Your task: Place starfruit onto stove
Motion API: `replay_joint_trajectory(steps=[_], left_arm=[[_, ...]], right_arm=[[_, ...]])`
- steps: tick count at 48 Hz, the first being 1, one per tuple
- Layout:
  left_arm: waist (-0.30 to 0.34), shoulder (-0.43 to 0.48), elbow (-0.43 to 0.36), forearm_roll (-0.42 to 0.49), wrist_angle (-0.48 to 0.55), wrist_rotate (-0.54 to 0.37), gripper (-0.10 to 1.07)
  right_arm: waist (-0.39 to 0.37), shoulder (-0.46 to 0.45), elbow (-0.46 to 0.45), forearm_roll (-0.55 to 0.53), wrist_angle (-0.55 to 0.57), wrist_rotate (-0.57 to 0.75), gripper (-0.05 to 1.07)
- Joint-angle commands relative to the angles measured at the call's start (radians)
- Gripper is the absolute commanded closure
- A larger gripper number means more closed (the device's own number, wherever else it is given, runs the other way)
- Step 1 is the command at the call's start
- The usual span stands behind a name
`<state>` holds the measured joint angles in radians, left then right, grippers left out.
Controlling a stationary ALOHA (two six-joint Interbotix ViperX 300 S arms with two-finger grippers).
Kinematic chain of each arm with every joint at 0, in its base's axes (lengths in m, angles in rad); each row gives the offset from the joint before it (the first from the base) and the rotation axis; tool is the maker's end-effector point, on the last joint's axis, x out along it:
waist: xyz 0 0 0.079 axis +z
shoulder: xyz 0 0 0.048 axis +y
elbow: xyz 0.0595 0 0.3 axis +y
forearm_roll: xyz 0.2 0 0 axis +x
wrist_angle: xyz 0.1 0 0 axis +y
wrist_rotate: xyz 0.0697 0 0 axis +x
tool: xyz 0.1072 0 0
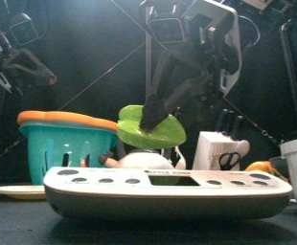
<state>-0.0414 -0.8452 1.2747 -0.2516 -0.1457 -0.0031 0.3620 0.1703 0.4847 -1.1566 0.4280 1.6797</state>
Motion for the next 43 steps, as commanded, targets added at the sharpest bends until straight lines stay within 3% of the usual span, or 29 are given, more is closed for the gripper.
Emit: replay_joint_trajectory(steps=[1, 25, 43], left_arm=[[0.002, 0.003, -0.015, 0.000, -0.005, -0.002, 1.00], [0.002, 0.003, -0.014, 0.000, -0.005, -0.002, 1.00], [0.002, 0.003, -0.014, 0.000, -0.005, 0.000, 1.00]], right_arm=[[-0.005, -0.008, -0.018, -0.014, -0.023, 0.000, 0.34], [-0.023, 0.021, -0.011, 0.006, -0.054, 0.003, 0.32], [-0.035, 0.028, -0.003, 0.020, -0.063, 0.003, 0.21]])
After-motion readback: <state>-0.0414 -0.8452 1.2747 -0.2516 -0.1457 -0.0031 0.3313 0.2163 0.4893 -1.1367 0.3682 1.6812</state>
